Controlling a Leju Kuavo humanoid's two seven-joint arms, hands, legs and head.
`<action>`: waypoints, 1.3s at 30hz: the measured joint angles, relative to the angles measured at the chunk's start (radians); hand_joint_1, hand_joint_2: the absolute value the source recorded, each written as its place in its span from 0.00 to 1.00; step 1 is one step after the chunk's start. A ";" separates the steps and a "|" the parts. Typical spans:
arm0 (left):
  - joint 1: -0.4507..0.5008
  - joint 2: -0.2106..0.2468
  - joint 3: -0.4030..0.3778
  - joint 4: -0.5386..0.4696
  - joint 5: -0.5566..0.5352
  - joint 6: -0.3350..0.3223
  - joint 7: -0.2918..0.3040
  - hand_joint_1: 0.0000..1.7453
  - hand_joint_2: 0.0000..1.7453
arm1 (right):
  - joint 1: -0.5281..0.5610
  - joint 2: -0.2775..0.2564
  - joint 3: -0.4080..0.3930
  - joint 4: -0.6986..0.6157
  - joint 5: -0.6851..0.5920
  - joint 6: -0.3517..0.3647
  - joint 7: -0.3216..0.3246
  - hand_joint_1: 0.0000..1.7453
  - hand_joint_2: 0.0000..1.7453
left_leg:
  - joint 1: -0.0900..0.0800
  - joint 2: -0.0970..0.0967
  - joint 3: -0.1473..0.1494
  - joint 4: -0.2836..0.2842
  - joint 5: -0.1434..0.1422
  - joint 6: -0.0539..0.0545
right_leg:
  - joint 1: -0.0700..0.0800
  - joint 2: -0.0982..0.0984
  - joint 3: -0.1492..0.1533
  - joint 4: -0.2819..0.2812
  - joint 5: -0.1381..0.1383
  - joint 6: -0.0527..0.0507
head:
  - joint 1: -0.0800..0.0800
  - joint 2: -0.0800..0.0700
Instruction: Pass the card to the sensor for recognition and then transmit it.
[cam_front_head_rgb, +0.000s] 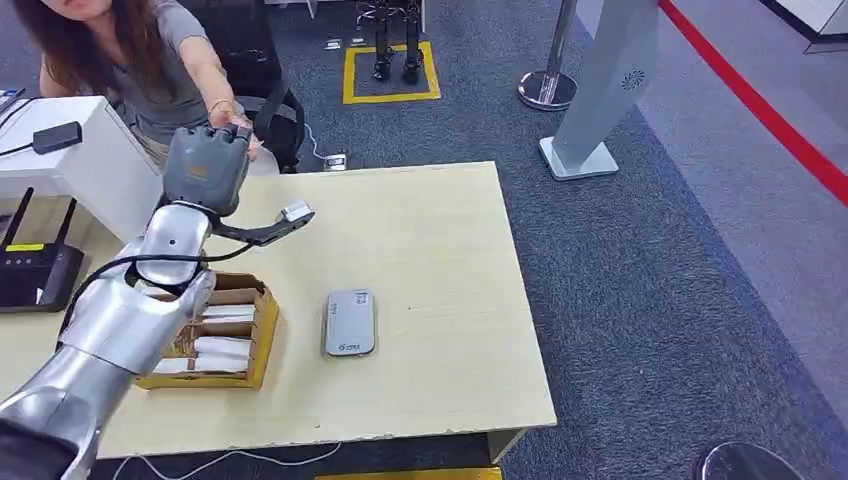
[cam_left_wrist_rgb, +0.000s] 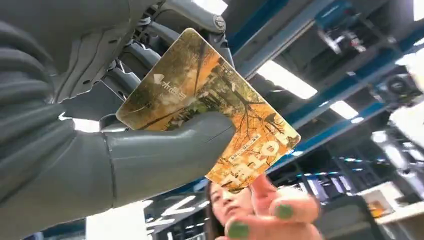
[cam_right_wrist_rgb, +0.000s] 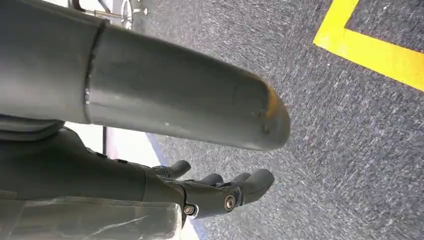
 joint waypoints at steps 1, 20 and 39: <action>-0.008 0.011 0.019 0.024 0.000 0.011 0.009 1.00 1.00 | -0.001 0.001 0.002 0.000 0.001 0.000 0.003 0.00 0.00 | 0.000 0.001 0.000 0.000 0.000 0.000 | 0.000 0.001 0.000 0.000 0.000 0.000 | 0.000 0.000; -0.079 0.100 0.246 0.331 0.042 0.073 -0.020 1.00 1.00 | -0.006 0.007 0.017 0.000 0.010 0.010 0.014 0.00 0.00 | 0.000 0.000 0.000 0.000 0.001 -0.001 | 0.001 0.000 -0.001 0.001 0.000 0.000 | 0.001 0.000; -0.079 0.104 0.259 0.341 0.049 0.073 -0.026 1.00 1.00 | -0.009 0.007 0.018 0.000 0.010 0.010 0.014 0.00 0.00 | 0.001 0.000 0.000 0.000 0.001 -0.001 | 0.001 0.001 -0.001 0.001 0.000 0.000 | 0.001 0.000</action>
